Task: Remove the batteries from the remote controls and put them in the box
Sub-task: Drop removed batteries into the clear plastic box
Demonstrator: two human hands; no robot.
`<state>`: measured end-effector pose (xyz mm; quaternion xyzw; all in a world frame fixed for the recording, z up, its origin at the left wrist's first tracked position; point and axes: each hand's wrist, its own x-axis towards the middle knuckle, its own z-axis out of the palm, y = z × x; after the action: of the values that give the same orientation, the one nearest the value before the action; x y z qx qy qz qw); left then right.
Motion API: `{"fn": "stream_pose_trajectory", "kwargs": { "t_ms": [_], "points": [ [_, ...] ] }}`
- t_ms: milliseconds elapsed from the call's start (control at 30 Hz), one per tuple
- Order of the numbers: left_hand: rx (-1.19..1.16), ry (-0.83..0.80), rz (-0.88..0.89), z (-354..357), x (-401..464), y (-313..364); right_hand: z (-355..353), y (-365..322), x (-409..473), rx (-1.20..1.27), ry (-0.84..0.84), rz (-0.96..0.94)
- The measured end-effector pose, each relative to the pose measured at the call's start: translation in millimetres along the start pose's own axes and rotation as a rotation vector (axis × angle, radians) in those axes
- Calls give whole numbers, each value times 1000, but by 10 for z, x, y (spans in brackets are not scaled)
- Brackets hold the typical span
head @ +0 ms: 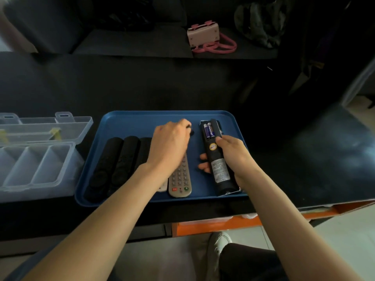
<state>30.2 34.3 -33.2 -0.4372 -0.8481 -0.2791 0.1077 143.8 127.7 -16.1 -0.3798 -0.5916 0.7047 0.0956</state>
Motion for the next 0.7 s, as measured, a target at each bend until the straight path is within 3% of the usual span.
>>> {"fn": "stream_pose_trajectory", "kwargs": {
  "t_ms": [133,300,467,700],
  "points": [
    [-571,-34,-343,-160,16,-128,62,-30,-39,-33,-35,31],
    [-847,-61,-429,-256,-67,-247,158,-93,-136,-71,-148,58],
    [-915,-29,-449,-322,-60,-327,241,-120,-169,-127,-242,104],
    [-783,-8,-416,-367,-48,-428,394,-145,-105,-163,-267,69]
  ]
}}
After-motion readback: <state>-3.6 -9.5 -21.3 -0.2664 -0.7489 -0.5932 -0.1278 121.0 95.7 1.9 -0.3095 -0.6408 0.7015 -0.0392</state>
